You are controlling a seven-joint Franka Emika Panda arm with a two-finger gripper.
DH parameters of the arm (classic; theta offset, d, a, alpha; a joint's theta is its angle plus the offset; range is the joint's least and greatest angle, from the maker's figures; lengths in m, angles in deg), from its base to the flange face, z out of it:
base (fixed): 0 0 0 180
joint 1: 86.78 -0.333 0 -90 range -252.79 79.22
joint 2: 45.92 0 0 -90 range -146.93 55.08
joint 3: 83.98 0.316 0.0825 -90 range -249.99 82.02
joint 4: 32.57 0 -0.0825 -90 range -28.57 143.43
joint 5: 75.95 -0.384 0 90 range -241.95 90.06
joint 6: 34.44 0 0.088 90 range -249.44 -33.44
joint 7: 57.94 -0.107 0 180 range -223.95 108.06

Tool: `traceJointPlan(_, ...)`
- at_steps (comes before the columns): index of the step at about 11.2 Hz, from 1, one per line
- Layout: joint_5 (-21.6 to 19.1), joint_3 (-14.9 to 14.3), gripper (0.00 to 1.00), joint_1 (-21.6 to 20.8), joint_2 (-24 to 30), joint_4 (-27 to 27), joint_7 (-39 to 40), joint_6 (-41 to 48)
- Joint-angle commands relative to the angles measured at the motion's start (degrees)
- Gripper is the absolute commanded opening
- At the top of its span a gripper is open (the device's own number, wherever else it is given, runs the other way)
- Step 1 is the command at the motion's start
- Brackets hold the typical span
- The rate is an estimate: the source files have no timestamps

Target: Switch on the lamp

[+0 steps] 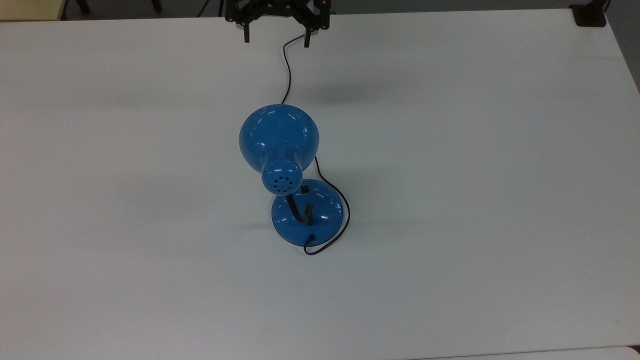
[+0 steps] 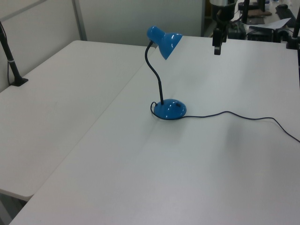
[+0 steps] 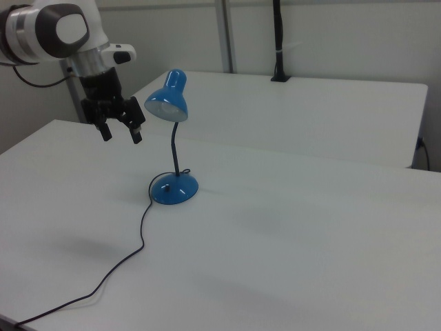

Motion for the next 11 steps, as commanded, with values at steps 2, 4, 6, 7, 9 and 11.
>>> traceJointPlan(2, -0.18, -0.52, 1.0, 0.14, 0.21, -1.07, -0.72, 1.22)
traceJointPlan(4, -0.18, -0.52, 1.0, -0.03, 0.21, -1.07, -0.81, 1.31)
traceJointPlan(6, -0.18, -0.52, 1.0, -0.03, 0.03, -1.07, -0.72, 1.22)
traceJointPlan(7, -0.18, -0.52, 1.0, -0.03, 0.03, -1.07, -0.29, 1.22)
traceJointPlan(9, -0.26, -0.52, 1.0, -0.03, -0.06, -1.07, -0.28, 1.22)
traceJointPlan(11, -0.26, -0.52, 1.0, -0.03, 0.03, -1.07, -0.28, 1.31)
